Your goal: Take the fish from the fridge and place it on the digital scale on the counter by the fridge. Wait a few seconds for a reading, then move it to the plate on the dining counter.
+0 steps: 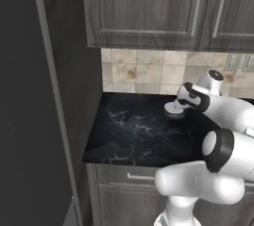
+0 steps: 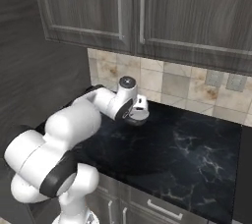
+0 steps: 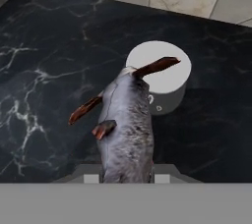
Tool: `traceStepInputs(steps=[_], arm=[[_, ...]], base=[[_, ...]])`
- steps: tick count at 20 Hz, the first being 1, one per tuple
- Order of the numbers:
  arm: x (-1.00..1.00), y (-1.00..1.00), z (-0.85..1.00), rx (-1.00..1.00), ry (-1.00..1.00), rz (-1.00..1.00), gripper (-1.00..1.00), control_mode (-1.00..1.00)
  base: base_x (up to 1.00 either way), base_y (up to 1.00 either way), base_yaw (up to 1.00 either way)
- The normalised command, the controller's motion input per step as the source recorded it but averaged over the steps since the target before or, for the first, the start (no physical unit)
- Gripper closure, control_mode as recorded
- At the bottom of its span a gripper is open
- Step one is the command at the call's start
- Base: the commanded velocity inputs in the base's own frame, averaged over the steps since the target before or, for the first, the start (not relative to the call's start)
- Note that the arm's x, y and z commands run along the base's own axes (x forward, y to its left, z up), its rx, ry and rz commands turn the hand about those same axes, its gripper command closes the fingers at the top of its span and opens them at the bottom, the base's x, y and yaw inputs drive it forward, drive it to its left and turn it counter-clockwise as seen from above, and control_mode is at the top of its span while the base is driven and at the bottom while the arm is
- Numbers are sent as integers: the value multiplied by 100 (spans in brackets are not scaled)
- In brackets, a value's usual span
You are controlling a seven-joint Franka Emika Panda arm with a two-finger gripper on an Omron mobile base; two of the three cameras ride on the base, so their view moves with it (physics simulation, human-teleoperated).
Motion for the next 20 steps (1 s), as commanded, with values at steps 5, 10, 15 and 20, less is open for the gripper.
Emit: traceStepInputs(steps=[5,10,15,20], arm=[[55,-5,-24,0,1,0,100,-100],[46,-14,-41,0,0,0,100,-100],[44,-12,-37,0,0,0,100,-100],[43,-8,-25,0,0,0,100,-100]], base=[[0,0,0],[0,0,0],[0,0,0],[0,0,0]])
